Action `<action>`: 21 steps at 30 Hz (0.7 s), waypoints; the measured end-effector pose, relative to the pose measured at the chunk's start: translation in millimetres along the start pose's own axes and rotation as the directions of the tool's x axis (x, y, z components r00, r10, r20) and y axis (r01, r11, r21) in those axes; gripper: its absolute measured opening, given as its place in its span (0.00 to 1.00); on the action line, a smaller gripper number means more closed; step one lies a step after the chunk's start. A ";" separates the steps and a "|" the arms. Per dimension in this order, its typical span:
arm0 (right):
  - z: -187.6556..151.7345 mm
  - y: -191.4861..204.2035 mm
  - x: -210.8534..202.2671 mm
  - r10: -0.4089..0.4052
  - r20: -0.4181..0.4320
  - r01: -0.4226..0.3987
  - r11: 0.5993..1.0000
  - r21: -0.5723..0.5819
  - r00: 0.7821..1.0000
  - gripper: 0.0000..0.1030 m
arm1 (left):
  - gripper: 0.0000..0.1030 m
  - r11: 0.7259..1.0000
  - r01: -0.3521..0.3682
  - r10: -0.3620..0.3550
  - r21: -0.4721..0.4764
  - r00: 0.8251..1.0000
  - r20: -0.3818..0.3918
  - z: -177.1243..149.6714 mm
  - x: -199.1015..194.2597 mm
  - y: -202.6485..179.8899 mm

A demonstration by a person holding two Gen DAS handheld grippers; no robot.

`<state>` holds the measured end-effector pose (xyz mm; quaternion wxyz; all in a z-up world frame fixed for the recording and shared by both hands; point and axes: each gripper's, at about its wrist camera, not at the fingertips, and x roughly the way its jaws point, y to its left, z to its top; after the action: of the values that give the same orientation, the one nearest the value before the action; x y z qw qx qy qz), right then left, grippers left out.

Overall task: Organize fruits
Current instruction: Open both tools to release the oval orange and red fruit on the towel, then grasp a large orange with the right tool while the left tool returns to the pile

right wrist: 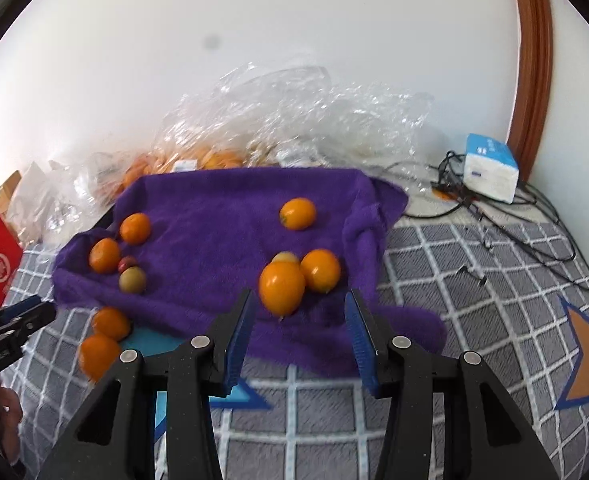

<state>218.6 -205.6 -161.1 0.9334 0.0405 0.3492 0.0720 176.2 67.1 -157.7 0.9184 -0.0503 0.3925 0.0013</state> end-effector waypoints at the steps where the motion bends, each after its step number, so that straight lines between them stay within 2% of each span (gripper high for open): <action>1: -2.8 1.8 -3.3 -0.008 0.000 0.008 1.000 -0.009 1.000 0.46 | 0.41 1.000 0.007 -0.007 -0.005 1.000 -0.009 -2.2 0.3 2.3; 3: -8.8 5.6 -10.9 -0.040 0.009 0.041 0.999 -0.029 0.999 0.46 | 0.41 1.000 0.021 -0.021 -0.008 1.000 -0.020 -6.6 0.2 6.5; 8: -20.7 12.4 -27.1 -0.033 0.007 0.033 0.998 -0.047 0.999 0.46 | 0.41 1.000 0.015 -0.015 -0.010 1.000 -0.025 -19.7 -3.0 16.3; 11: -25.2 21.4 -35.1 -0.032 0.012 0.033 0.997 -0.066 0.999 0.46 | 0.41 0.999 0.042 -0.043 -0.024 0.998 -0.039 -25.8 -5.8 22.5; 15: -29.3 35.8 -38.4 -0.093 0.019 0.094 0.991 -0.094 0.996 0.46 | 0.41 0.998 0.040 -0.040 -0.041 0.999 -0.015 -28.8 -16.3 32.1; 18: -28.7 42.3 -37.6 -0.051 -0.015 0.050 0.997 -0.057 0.999 0.46 | 0.41 0.997 0.033 -0.032 -0.077 0.999 0.009 -30.9 -23.0 45.5; 21: -29.2 54.2 -32.9 0.050 -0.076 -0.050 0.999 -0.009 0.996 0.46 | 0.41 0.989 0.071 -0.070 -0.128 0.997 0.007 -35.6 -23.1 60.4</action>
<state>169.1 -156.7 -155.0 0.9175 0.0414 0.3830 0.0987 132.1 124.7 -171.0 0.9131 -0.1231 0.3886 -0.0059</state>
